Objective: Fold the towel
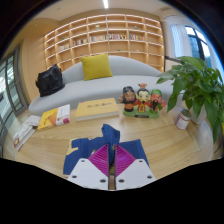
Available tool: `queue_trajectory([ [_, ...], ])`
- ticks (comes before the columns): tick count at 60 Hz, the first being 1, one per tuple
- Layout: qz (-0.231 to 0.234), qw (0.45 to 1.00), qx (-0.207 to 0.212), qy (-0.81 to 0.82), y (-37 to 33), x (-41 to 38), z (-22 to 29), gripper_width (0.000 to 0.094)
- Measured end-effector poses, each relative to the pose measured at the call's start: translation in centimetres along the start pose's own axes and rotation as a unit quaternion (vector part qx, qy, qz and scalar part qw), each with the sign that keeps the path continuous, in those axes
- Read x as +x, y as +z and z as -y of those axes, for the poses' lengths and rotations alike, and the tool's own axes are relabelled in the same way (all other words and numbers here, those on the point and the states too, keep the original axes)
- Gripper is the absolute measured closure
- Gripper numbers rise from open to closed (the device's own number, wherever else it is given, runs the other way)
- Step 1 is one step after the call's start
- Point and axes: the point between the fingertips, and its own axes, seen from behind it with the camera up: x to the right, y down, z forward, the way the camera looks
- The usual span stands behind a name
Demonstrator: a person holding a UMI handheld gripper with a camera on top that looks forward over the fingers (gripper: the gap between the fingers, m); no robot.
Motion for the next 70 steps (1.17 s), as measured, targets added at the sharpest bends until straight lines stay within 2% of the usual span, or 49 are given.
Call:
queue_trajectory([
  [3,-0.023,1.000,-0.007,-0.001,0.5,2.8,-0.9,0.0724],
  [7,-0.052,0.999,-0.011,-0.001,0.4,6.3,-1.8,0.0304],
  [8,-0.057,0.998,-0.009,0.000,0.2,6.9,-1.8,0.0232],
  [9,-0.063,0.998,-0.006,0.001,-0.1,7.6,-1.7,0.0168],
  [11,-0.071,0.997,-0.001,0.001,-0.9,8.3,-1.5,0.0098],
  [26,-0.069,0.996,0.042,-0.045,-10.9,8.6,0.3,0.0082],
  [45,-0.042,0.994,0.060,-0.080,-24.5,4.3,-3.1,0.0082],
  [57,-0.024,0.994,0.061,-0.086,-29.2,2.8,-5.8,0.0083],
  [70,-0.017,0.995,0.058,-0.082,-31.0,2.6,-7.0,0.0082],
])
